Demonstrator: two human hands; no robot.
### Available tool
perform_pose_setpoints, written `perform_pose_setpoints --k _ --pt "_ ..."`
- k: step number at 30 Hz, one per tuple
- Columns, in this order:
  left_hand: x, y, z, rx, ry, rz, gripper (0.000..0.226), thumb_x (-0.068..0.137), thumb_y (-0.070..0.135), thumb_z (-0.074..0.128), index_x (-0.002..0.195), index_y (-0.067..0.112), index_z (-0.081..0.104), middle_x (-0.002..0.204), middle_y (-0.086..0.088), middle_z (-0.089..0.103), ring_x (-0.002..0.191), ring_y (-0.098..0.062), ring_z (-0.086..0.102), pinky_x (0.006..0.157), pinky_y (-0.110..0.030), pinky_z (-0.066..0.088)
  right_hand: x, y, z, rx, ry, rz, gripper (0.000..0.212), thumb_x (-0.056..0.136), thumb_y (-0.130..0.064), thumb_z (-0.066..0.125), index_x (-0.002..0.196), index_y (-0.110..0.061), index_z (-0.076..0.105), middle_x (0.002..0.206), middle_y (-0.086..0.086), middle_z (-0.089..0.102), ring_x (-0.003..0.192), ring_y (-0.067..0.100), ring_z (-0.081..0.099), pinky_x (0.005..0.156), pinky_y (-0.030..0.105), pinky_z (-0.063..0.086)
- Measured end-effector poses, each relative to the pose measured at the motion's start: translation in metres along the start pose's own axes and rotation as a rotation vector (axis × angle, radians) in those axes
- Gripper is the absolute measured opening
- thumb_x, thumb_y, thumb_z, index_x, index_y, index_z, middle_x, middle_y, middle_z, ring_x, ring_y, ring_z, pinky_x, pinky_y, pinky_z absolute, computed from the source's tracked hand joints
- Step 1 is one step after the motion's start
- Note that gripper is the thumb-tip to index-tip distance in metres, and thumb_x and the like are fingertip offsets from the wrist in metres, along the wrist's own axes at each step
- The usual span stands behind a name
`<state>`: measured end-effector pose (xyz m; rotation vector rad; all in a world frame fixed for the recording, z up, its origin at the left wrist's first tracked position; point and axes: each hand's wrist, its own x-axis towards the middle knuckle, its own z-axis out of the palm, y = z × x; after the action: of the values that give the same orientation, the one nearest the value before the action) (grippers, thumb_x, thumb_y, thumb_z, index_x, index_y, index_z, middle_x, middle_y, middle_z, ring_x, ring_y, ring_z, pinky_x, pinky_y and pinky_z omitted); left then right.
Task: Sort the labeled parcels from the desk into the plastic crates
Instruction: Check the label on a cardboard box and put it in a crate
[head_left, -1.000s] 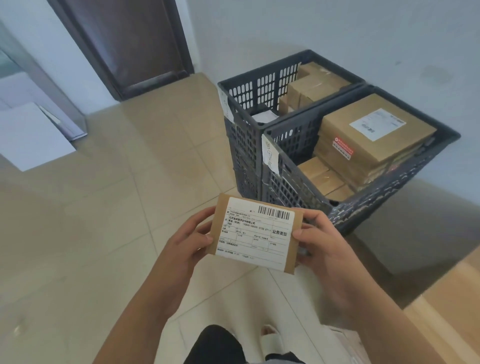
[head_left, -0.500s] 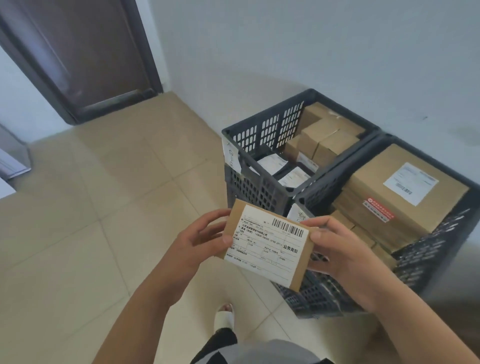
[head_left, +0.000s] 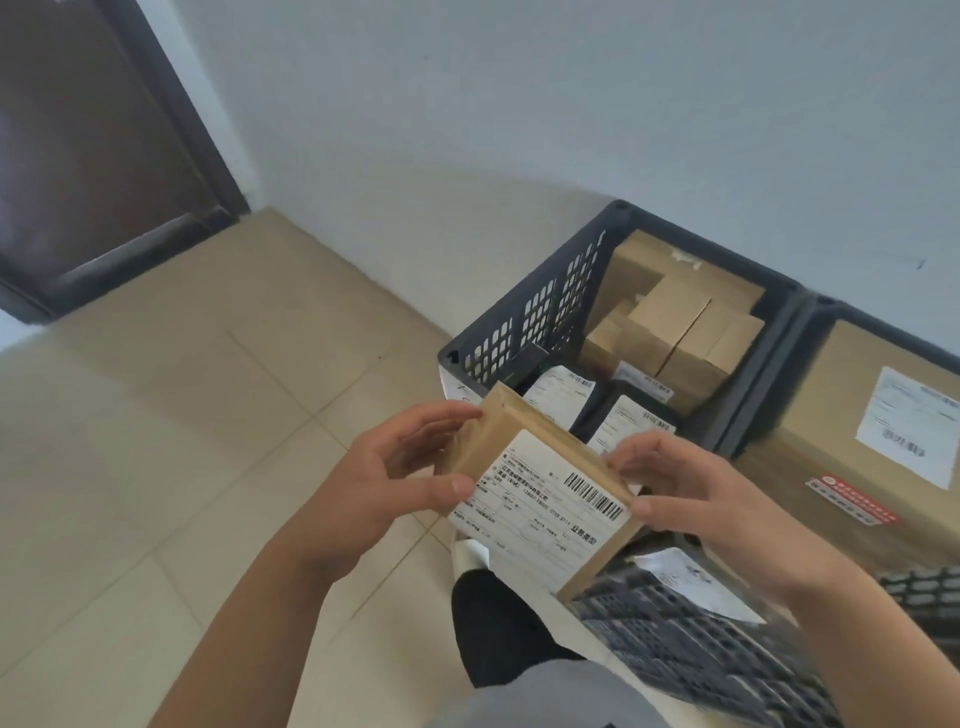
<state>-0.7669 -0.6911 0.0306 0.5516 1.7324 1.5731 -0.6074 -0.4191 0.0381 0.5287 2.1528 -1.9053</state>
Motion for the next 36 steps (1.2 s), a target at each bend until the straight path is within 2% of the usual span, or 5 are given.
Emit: perform_pose_setpoints --k 16,20,25,32,36 --pt "0.258 0.060 -0.090 0.357 -0.483 -0.025 0.056 0.075 0.028 0.087 0.125 0.044 0.067 0.147 0.019 0.055 0.140 -0.009 0.048 0.115 -0.049 0.043 0.202 -0.060 -0.067 -0.296 -0.064 0.066 0.102 0.074 -0.036 0.088 0.148 -0.063 0.023 0.133 -0.033 0.054 0.128 -0.003 0.053 0.117 0.035 0.042" --pt "0.317 0.058 -0.089 0.326 -0.567 -0.072 0.067 0.079 0.043 0.081 0.136 0.060 0.051 0.149 0.027 0.050 0.144 0.001 0.041 0.123 -0.038 0.030 0.206 -0.056 -0.069 -0.252 0.135 0.158 0.110 0.073 -0.023 0.091 0.141 -0.074 0.020 0.123 -0.035 0.052 0.118 -0.003 0.056 0.104 0.026 0.048" --pt "0.396 0.019 -0.073 0.360 -0.349 -0.184 0.058 0.091 0.043 0.075 0.141 0.053 0.047 0.157 0.021 0.041 0.142 -0.004 0.041 0.118 -0.041 0.034 0.208 -0.044 -0.066 -0.077 0.603 0.327 0.093 0.077 -0.020 0.089 0.137 -0.064 0.034 0.121 -0.017 0.060 0.109 0.008 0.059 0.092 0.038 0.048" --pt "0.467 -0.024 -0.076 0.240 -0.581 -0.347 0.056 0.094 0.028 0.075 0.139 0.051 0.053 0.158 0.008 0.044 0.144 -0.016 0.044 0.117 -0.054 0.042 0.244 -0.043 -0.025 0.200 1.108 0.531 0.093 0.083 -0.015 0.084 0.152 -0.047 0.031 0.124 0.001 0.061 0.104 0.021 0.065 0.086 0.045 0.057" --pt "0.490 -0.032 -0.073 0.347 -0.676 -0.345 0.064 0.098 0.026 0.070 0.152 0.043 0.042 0.160 0.005 0.042 0.146 -0.022 0.043 0.111 -0.058 0.047 0.287 -0.034 -0.018 0.183 1.191 0.603 0.093 0.086 -0.026 0.083 0.156 -0.047 0.026 0.127 -0.002 0.061 0.098 0.015 0.067 0.066 0.027 0.052"
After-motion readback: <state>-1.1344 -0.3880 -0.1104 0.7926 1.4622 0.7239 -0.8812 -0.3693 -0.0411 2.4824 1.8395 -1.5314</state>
